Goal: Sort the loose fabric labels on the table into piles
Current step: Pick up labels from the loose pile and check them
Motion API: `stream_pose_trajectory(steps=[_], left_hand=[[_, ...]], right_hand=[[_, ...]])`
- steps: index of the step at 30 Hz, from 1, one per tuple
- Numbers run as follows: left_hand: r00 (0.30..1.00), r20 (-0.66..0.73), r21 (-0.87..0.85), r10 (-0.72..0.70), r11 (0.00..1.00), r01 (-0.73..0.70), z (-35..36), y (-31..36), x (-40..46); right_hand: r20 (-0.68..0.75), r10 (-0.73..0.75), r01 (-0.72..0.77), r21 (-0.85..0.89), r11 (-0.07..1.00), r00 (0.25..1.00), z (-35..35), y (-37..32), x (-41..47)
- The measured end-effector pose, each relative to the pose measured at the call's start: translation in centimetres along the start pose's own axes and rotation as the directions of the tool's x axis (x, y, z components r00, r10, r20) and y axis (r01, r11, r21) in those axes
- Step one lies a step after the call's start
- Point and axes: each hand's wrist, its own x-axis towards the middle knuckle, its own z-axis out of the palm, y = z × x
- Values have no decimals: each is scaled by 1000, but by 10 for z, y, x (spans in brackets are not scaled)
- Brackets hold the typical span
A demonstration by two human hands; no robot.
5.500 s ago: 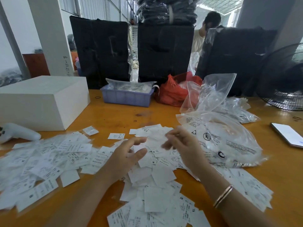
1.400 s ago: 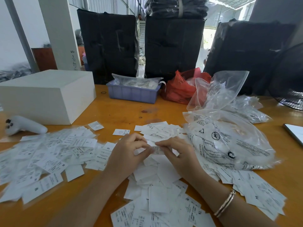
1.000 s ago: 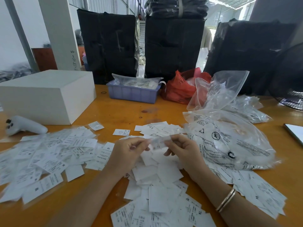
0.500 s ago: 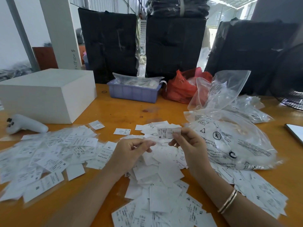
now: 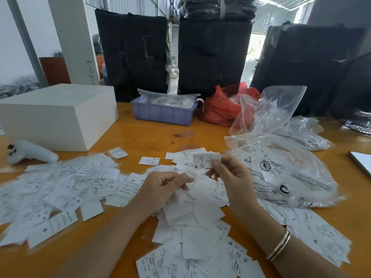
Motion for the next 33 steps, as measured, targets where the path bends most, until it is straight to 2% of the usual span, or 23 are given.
stream_pose_trajectory(steps=[7,10,16,18,22,28,33], left_hand=[[999,-3,-13,33,999,-33,0,-8,2],[1000,-27,23,6,1000,-6,0,-12,4],[995,-93,-50,-17,999,13,0,-8,5],[995,-92,-55,-29,998,24,0,-8,5],[995,-96,-38,-15,999,11,0,-9,6],[994,-96,-35,-50,998,47,2,-12,6],[993,-121,29,-11,999,15,2,-14,7]], right_hand=[[75,28,-27,-10,1000,997,3,1,-2],[133,25,-23,-23,999,991,1,2,-3],[200,66,-48,-92,995,978,-3,4,-2],[179,61,-46,-86,995,982,-3,5,-2],[47,23,-21,-32,999,999,-4,5,2],[55,-8,9,-22,1000,998,2,3,-1],[79,-16,19,-40,999,997,3,2,-3]])
